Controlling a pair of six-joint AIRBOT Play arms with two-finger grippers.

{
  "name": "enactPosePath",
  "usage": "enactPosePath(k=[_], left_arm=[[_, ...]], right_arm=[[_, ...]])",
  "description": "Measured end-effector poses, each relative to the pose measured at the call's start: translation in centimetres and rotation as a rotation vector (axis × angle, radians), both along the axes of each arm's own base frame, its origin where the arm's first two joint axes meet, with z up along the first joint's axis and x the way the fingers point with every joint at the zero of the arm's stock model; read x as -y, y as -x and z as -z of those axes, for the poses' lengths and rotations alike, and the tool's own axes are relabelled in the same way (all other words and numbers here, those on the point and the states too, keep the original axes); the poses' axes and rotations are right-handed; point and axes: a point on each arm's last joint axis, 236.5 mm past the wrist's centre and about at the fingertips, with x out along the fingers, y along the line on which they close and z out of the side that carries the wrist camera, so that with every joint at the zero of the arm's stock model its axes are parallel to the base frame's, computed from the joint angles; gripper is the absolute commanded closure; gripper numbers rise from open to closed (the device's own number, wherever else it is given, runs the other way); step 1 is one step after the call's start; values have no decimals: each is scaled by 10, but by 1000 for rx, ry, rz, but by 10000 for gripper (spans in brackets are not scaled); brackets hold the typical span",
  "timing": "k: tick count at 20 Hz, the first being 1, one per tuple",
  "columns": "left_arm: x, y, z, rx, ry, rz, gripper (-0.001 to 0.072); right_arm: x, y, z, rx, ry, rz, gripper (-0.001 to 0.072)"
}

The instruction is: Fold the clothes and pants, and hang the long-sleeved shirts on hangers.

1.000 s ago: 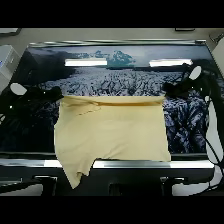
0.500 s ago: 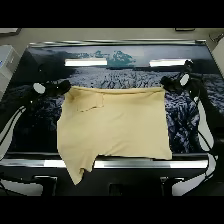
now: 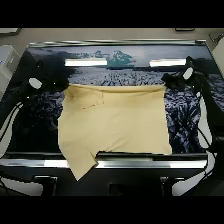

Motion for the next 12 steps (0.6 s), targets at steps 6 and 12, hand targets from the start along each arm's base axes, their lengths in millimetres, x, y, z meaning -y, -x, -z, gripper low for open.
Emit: enactPosePath(k=[6, 12], left_arm=[[-23, 85, -3, -274, -98, 176, 681], [-21, 178, 49, -589, -119, 306, 681]], right_arm=[[-5, 91, -5, -338, 48, -175, 666], [-15, 162, 24, -622, -8, -253, 667]])
